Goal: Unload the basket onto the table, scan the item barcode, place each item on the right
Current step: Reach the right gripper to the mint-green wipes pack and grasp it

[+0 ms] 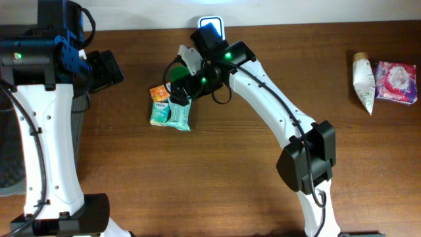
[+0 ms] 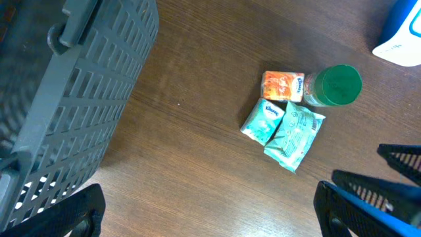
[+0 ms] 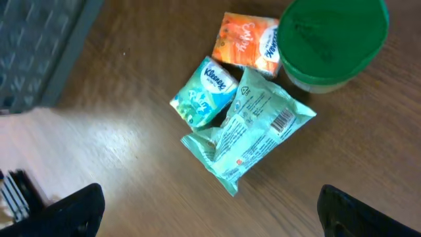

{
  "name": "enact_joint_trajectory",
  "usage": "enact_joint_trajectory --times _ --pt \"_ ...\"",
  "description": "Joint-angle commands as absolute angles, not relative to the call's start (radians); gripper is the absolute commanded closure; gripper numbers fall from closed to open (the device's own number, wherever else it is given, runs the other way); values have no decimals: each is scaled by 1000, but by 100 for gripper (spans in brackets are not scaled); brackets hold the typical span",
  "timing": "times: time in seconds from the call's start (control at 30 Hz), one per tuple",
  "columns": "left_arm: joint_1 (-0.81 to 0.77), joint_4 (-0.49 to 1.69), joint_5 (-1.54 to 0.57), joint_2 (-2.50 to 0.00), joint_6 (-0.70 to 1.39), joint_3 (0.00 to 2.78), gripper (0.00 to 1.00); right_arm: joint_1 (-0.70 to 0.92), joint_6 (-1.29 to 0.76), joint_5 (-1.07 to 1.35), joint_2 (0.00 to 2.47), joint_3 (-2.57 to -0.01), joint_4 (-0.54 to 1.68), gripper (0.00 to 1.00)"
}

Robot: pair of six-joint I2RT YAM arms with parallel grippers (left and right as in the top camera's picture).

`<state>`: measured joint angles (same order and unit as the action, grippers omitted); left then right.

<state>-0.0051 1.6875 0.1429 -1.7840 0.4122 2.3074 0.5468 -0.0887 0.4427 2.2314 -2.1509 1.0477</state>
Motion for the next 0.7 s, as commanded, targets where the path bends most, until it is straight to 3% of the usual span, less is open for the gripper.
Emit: enact_joint_trajectory --times 0.0,0.23,0.33,0.43,0.53,0.67 --pt "-4 1688 147 -1768 418 2310 1 551 -286 433 2316 -2147 1035 1" --pt "-4 1688 147 -1768 418 2310 1 551 -373 434 2458 -2145 1035 1" --pt "-3 1688 147 -1768 418 2310 1 564 -372 433 2481 -2145 1023 42" --pt "-4 1688 147 -1768 418 2310 1 604 -392 374 2510 -2145 993 45" --pt "-3 1688 147 -1769 418 2310 1 623 -401 301 2511 -2145 1011 57" --pt "-3 1688 147 -1769 418 2310 1 591 -401 189 2461 -2145 1133 58"
